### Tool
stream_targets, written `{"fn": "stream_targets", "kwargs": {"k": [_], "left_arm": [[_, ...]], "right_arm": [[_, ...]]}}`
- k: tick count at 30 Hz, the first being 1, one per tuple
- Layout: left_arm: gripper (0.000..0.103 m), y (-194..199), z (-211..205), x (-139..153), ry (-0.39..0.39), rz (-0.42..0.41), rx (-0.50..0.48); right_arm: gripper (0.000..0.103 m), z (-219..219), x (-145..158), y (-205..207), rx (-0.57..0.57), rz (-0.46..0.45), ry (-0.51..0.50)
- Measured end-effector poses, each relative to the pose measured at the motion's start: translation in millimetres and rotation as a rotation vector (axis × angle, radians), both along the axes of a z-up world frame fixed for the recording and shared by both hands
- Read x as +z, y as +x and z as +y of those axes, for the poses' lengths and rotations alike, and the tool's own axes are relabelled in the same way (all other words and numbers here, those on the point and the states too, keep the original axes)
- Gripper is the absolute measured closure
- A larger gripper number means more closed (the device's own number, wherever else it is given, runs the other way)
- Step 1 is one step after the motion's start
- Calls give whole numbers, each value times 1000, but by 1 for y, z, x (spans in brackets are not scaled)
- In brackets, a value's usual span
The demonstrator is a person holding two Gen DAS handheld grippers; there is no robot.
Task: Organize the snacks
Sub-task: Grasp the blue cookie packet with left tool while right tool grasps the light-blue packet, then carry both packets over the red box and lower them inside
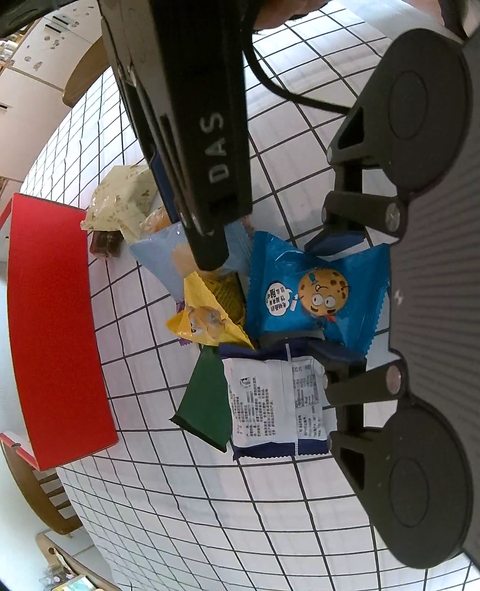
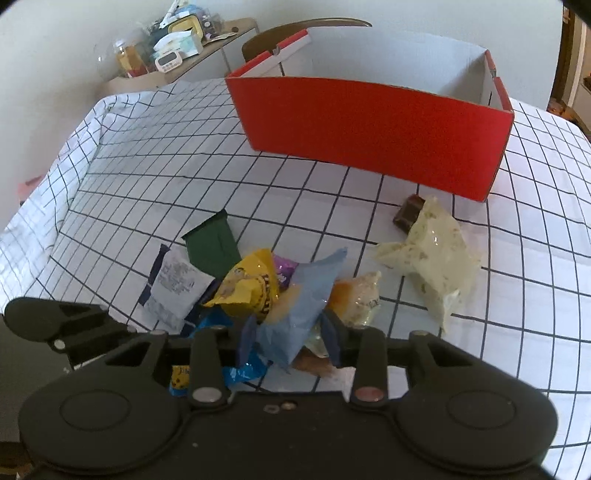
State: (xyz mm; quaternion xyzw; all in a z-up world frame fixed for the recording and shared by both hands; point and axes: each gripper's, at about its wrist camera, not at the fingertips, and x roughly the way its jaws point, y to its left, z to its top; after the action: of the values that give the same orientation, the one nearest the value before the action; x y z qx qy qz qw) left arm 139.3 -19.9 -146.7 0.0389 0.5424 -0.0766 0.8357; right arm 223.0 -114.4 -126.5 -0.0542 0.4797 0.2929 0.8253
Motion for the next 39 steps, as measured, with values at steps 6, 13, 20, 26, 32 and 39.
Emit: {"fn": "stream_targets", "kwargs": {"k": [6, 13, 20, 26, 32, 39], "left_arm": [[58, -1, 1, 1, -10, -5, 25], [61, -6, 10, 6, -56, -2, 86], [61, -17, 17, 25, -112, -20, 131], [62, -22, 23, 52, -127, -55, 172], [61, -17, 30, 78, -138, -106, 197], [61, -1, 34, 103, -135, -153, 205]], "right_arm": [[82, 5, -1, -2, 20, -29, -28], [90, -8, 7, -8, -7, -32, 15], [91, -13, 21, -18, -10, -58, 28], [91, -17, 45, -25, -19, -93, 46], [92, -18, 69, -27, -12, -142, 60], [92, -19, 82, -20, -13, -184, 51]]}}
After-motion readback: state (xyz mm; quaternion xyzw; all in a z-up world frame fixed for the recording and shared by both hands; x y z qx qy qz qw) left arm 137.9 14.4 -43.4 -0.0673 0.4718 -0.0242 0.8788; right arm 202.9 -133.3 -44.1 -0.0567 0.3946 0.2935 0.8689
